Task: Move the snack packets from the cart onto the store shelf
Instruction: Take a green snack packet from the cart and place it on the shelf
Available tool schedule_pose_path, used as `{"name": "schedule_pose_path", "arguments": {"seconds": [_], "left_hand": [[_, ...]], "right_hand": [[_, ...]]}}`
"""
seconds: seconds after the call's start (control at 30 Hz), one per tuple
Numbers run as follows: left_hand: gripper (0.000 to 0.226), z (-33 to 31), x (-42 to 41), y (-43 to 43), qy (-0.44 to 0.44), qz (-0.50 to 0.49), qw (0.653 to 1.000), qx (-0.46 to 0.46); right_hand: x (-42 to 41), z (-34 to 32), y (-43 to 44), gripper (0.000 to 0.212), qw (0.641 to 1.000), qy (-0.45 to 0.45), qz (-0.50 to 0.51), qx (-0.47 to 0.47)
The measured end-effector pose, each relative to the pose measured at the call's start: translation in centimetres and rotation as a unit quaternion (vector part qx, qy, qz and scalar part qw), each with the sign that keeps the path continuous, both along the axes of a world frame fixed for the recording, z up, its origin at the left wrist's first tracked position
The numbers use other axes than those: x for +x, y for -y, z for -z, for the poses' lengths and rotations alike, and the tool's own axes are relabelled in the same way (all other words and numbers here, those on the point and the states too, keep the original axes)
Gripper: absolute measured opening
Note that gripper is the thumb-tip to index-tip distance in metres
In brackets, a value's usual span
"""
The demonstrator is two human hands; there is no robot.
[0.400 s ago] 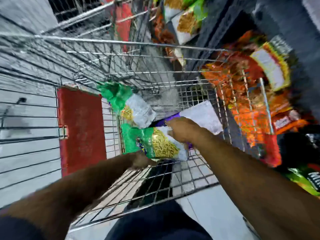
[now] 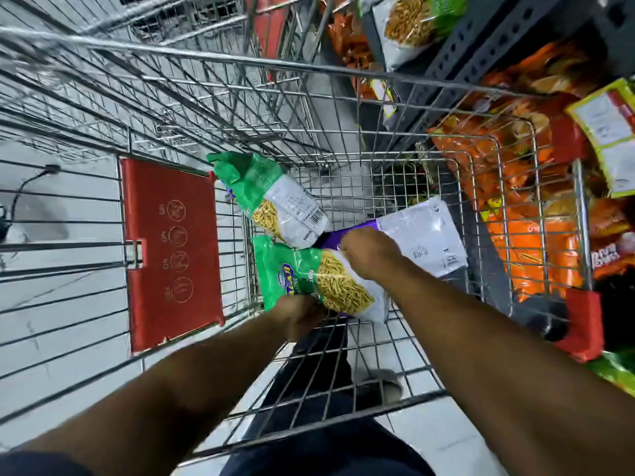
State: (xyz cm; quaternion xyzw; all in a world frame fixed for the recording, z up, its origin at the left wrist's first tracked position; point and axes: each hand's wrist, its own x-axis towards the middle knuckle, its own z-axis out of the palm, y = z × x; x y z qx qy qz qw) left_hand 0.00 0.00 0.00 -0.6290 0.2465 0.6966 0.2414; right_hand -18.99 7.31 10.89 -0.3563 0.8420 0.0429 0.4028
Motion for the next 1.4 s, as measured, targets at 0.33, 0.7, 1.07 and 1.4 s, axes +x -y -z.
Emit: {"name": "schedule_pose_path", "arguments": {"seconds": [0.33,0.7,1.07,1.4], "left_hand": [[0.010,-4.6,-2.3,3.2,0.017,-0.086,0.995,-0.055],[0.015,-10.4,-3.2,6.1,-0.220,-0.280,0.934,-0.003],[0.050,-29.5,-15.6,1.3,-0.537,-0.024,0.840,-0.071],[0.036,-45.0,-21.3,-18.4,-0.602,0.231,0.711,-0.280]], "right_hand": [[2.0,-3.5,-1.2,0.015,0.994,-0.018,0.024,-0.104],[1.8,-11.1,-5.1,0.015,0.938,0.008,0.149,-0.314],[1.3,-20.6,-16.5,0.025,0.732,-0.009,0.447,-0.513],[6.1,-27.0,-32.0,0.020,0.508,-0.128,0.566,-0.636]]}}
